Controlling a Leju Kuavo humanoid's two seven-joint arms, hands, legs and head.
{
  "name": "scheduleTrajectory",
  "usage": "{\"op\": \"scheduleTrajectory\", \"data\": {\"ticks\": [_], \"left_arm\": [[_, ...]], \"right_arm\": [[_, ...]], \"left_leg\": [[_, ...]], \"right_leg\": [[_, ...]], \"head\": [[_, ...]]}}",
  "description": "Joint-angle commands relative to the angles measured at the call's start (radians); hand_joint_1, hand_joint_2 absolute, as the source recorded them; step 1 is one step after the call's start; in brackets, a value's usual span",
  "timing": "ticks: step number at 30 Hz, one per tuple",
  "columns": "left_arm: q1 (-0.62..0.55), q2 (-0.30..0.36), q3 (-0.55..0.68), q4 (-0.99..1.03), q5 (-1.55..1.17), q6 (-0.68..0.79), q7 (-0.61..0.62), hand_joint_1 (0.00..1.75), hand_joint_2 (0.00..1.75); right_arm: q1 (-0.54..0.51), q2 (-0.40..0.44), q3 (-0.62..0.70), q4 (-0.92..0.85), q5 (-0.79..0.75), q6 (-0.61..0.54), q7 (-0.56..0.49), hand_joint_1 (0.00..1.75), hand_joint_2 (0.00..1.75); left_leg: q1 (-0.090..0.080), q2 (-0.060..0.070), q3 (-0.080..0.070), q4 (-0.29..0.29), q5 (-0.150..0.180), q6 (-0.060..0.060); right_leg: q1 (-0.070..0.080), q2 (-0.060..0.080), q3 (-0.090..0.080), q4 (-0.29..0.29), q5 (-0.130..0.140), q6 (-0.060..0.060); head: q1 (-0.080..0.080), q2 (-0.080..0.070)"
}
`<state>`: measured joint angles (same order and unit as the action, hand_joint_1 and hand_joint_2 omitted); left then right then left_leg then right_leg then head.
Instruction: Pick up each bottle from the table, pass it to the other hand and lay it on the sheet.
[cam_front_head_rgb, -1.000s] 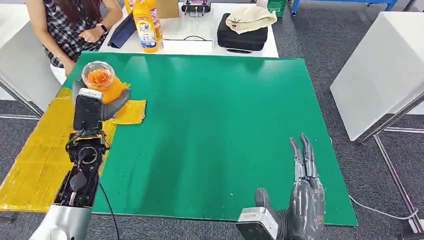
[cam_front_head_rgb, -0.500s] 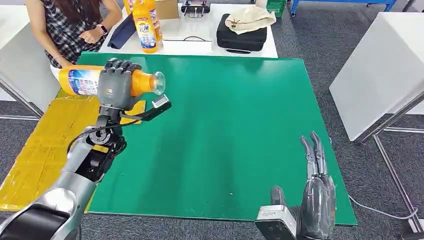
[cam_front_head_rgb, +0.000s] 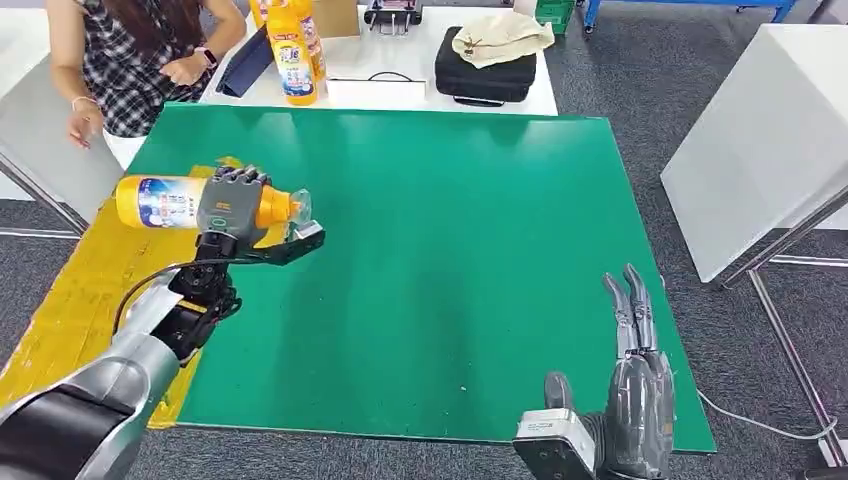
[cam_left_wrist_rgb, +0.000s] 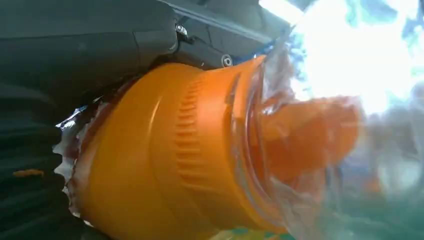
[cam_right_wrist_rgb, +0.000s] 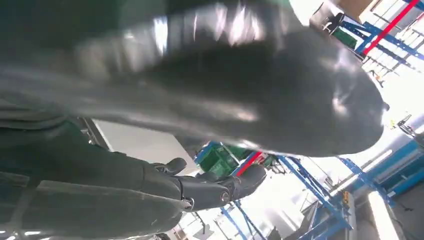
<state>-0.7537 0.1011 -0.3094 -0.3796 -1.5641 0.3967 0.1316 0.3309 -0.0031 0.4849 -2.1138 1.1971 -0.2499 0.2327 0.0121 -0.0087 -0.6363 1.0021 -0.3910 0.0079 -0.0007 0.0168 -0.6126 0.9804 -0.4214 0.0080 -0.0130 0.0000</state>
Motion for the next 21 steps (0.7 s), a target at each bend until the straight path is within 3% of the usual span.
{"op": "scheduleTrajectory", "data": {"ticks": [1, 19, 20, 21], "left_arm": [[-0.033, 0.058, 0.045, 0.134, 0.037, -0.054, 0.01, 1.75, 1.75], [-0.018, 0.05, 0.072, 0.137, 0.057, -0.073, -0.01, 1.75, 1.75], [-0.009, 0.05, 0.074, 0.132, 0.057, -0.086, -0.051, 1.54, 1.75], [-0.002, 0.05, 0.077, 0.13, 0.056, -0.082, -0.053, 0.0, 0.0]], "right_arm": [[0.002, -0.011, 0.0, 0.021, 0.017, 0.017, 0.019, 0.0, 0.0], [-0.005, -0.013, 0.003, 0.027, 0.011, 0.022, 0.021, 0.0, 0.0], [-0.009, -0.014, 0.005, 0.03, 0.007, 0.023, 0.021, 0.0, 0.0], [-0.011, -0.013, 0.004, 0.033, 0.004, 0.023, 0.02, 0.0, 0.0]], "left_leg": [[0.0, 0.004, 0.007, 0.0, -0.004, 0.0], [0.0, 0.001, 0.002, 0.0, -0.001, 0.0], [0.0, 0.001, 0.005, 0.0, -0.002, 0.0], [0.0, 0.001, 0.003, 0.0, -0.001, 0.0]], "right_leg": [[0.0, 0.002, 0.007, 0.0, -0.003, 0.001], [0.0, 0.0, 0.002, -0.001, -0.001, 0.0], [0.0, -0.001, 0.005, 0.0, -0.002, 0.001], [0.0, -0.001, 0.003, 0.0, -0.001, 0.0]], "head": [[0.0, 0.0], [0.0, 0.0], [0.0, 0.0], [0.0, 0.0]]}}
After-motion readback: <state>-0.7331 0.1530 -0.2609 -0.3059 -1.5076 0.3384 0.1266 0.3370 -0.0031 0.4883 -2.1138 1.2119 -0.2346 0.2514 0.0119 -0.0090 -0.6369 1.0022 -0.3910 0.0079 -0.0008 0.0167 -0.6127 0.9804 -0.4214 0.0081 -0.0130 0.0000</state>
